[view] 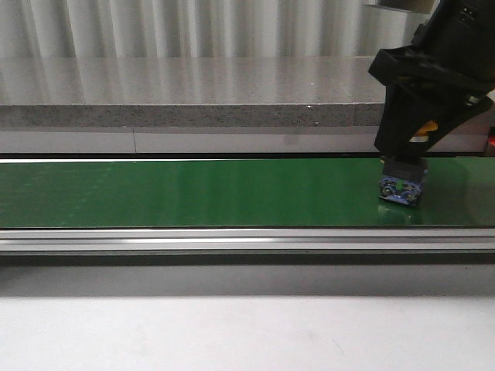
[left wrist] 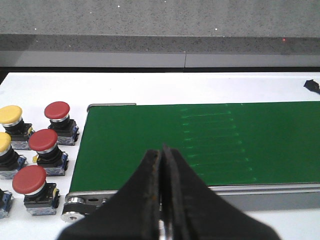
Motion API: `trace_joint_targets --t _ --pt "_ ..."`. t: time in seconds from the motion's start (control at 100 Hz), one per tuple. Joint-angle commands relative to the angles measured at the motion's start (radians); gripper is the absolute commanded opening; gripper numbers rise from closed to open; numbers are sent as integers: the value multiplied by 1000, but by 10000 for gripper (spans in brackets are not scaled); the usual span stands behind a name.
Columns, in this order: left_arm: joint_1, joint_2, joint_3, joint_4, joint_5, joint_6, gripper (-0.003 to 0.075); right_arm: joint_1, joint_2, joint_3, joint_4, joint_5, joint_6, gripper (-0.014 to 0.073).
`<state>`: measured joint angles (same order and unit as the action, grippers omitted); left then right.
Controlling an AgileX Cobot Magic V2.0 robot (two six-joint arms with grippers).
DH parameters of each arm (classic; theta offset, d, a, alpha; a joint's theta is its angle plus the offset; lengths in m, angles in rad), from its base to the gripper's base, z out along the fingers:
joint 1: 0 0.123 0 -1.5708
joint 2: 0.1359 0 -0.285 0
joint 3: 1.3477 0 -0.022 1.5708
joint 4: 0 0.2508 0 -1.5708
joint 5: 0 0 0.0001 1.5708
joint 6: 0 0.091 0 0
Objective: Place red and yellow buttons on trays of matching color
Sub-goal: 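Grasp the yellow button with the right gripper and place it in the yellow tray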
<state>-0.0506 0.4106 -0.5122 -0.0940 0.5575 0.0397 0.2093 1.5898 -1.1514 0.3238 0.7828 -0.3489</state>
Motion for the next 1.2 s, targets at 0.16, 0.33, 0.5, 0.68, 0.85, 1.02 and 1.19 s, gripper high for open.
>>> trace_joint_targets --t 0.16,0.33,0.5,0.68,0.85,1.02,1.19 --pt "-9 4 -26 -4 -70 4 -20 -116 -142 -22 -90 4 164 88" --pt "-9 4 -26 -4 -70 4 -20 -297 -198 -22 -249 53 316 88" --pt "-9 4 -26 -4 -70 4 -20 -521 -200 -16 -316 60 422 88" --pt "-9 4 -26 -4 -70 4 -20 -684 -189 40 -316 -43 456 88" --pt "-9 4 -26 -4 -70 4 -20 -763 -160 72 -316 -116 485 88" --pt "-9 4 -26 -4 -70 4 -20 -769 -96 72 -316 -121 485 88" --pt "-9 4 -26 -4 -70 4 -20 -769 -18 72 -316 -114 485 91"
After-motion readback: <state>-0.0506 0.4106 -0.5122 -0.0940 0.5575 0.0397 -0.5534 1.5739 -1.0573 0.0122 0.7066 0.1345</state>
